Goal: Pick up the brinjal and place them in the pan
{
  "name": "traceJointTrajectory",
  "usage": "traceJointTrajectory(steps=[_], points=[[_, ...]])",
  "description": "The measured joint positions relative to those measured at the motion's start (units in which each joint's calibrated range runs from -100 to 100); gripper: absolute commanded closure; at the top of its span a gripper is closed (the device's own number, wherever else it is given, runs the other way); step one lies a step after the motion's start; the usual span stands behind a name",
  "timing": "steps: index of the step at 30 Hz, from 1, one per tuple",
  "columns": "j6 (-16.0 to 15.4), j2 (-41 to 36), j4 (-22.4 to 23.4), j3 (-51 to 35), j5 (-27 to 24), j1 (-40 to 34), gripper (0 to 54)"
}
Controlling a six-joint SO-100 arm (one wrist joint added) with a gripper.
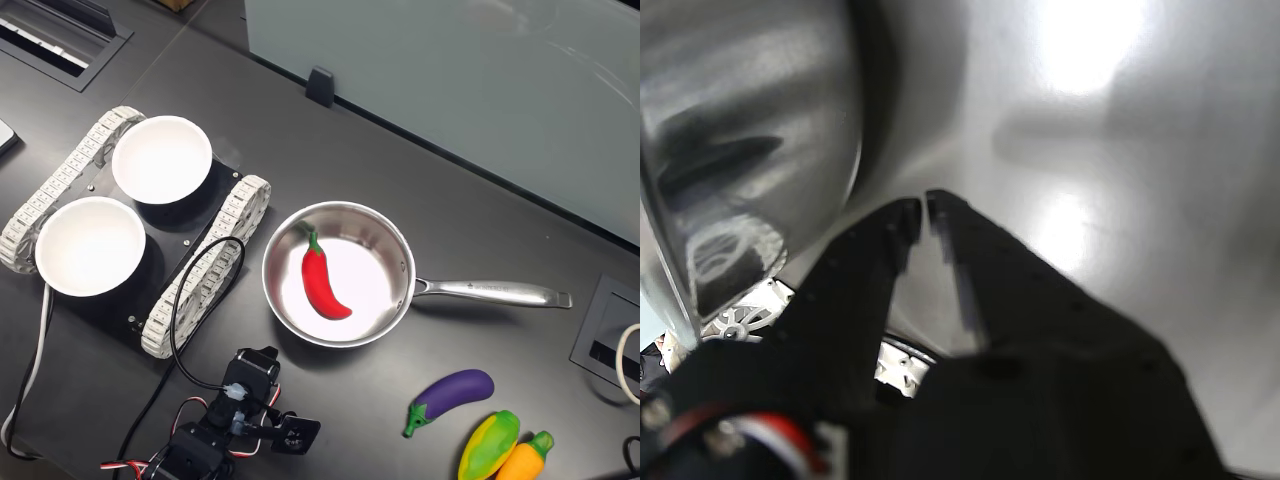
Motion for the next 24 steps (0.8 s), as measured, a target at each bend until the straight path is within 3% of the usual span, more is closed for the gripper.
traceJointTrajectory(steps=[7,24], points=[[0.0,0.0,0.0,0.0,-3.7,6.7,53.6],[-0.2,0.0,0.0,0.0,-4.1,7.2,53.6]])
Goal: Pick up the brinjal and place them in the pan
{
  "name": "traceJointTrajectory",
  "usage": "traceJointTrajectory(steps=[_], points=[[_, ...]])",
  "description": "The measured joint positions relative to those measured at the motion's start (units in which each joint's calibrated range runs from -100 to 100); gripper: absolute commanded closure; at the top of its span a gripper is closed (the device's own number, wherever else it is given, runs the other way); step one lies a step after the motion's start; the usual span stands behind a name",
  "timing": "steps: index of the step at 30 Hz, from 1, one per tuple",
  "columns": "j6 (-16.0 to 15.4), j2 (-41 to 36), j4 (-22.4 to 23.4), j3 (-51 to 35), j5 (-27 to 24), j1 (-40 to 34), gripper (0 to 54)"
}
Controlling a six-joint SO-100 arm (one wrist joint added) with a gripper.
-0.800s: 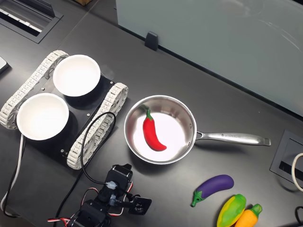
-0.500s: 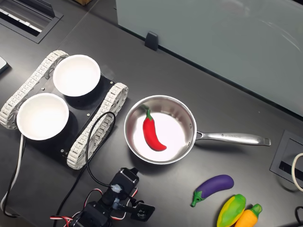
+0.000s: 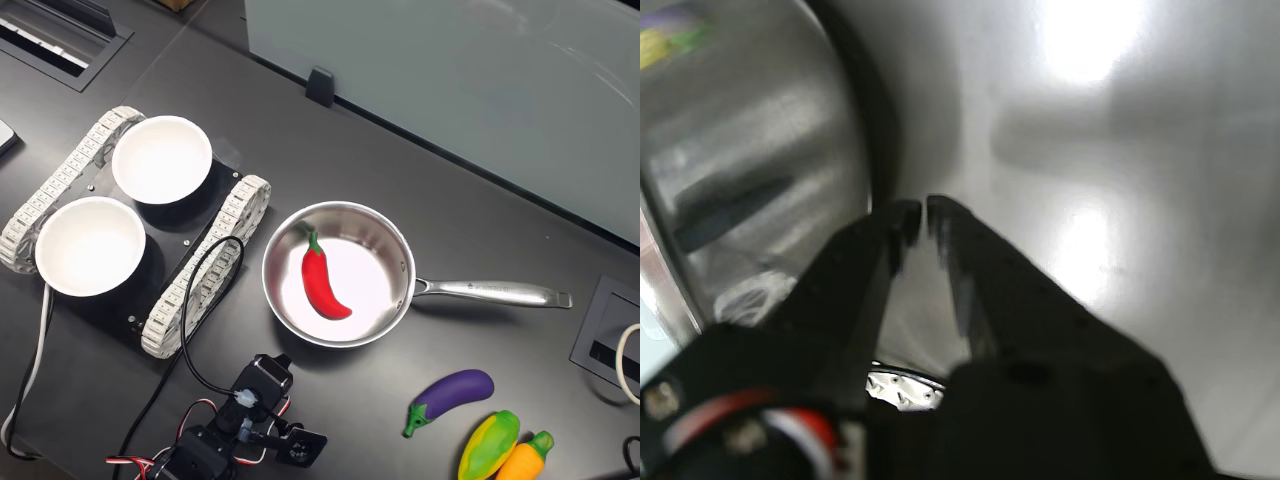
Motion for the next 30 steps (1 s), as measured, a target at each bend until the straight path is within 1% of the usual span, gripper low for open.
traceJointTrajectory(steps=[22,30], points=[[-0.1,0.0,0.0,0.0,0.3,-0.1,53.6],[0.0,0.0,0.0,0.0,2.6,-3.7,53.6]])
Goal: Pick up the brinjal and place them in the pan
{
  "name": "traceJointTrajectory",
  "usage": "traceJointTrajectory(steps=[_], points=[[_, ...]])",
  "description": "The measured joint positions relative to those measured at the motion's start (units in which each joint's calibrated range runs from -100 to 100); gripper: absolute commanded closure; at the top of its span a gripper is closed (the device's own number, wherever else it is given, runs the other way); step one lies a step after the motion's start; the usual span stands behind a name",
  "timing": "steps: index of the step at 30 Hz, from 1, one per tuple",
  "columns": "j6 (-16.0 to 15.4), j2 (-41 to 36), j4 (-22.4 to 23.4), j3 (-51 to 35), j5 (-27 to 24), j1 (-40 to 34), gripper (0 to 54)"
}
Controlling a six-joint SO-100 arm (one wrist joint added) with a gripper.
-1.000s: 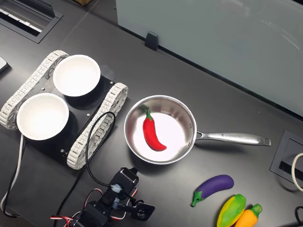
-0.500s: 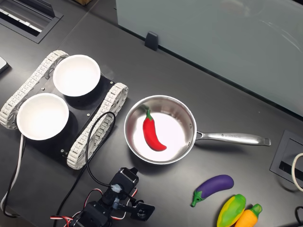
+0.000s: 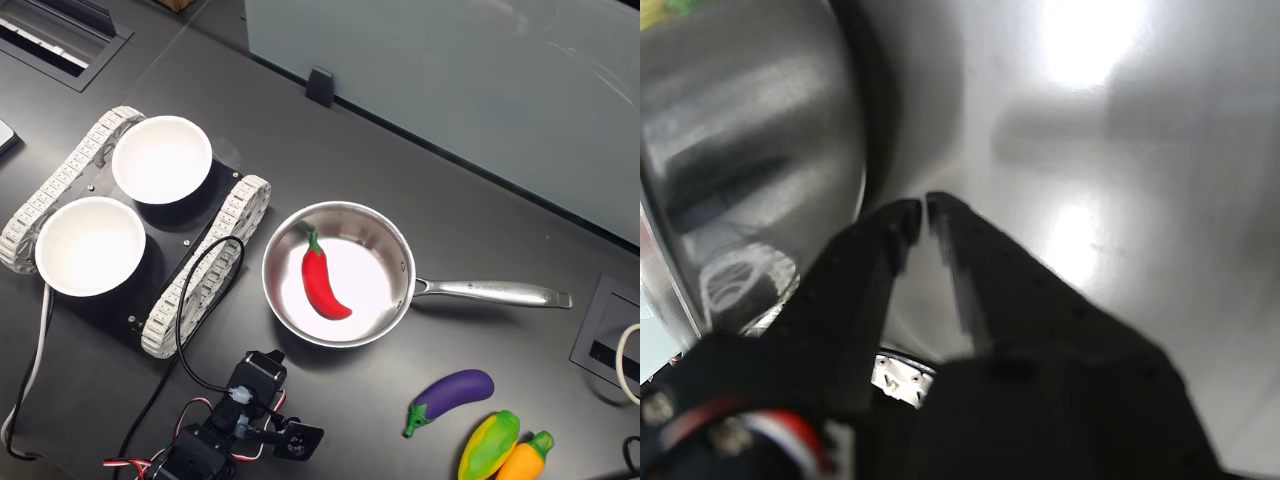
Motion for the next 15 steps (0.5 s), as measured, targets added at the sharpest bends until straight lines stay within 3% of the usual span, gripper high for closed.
traceJointTrajectory(steps=[15], points=[[-0.1,0.0,0.0,0.0,1.4,0.0,53.6]])
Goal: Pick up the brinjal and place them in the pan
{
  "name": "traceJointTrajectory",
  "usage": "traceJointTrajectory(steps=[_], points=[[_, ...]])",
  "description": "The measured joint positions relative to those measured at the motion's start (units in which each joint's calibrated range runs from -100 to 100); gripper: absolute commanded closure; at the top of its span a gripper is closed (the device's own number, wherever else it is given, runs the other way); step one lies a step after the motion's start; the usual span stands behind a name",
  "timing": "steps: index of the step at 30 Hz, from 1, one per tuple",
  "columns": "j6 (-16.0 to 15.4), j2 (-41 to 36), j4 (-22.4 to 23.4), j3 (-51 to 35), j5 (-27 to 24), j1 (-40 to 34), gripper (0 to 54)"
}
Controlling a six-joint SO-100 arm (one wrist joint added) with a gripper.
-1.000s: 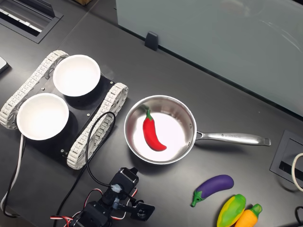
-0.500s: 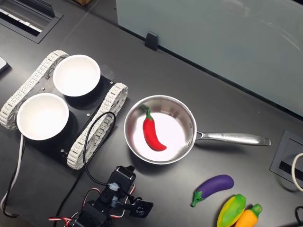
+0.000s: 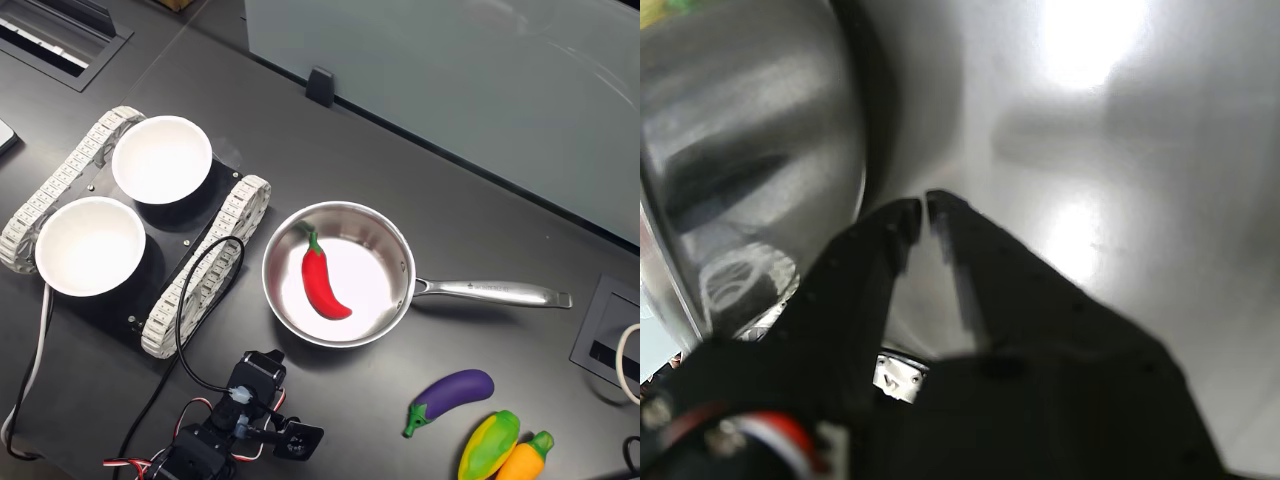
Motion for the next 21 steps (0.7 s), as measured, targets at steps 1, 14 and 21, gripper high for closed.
traceJointTrajectory(steps=[1,14,21], points=[[0.0,0.0,0.0,0.0,0.1,0.0,53.6],[0.2,0.0,7.1,-8.2,2.1,0.0,53.5],[0.3,0.0,11.0,-13.5,2.1,1.3,53.5]])
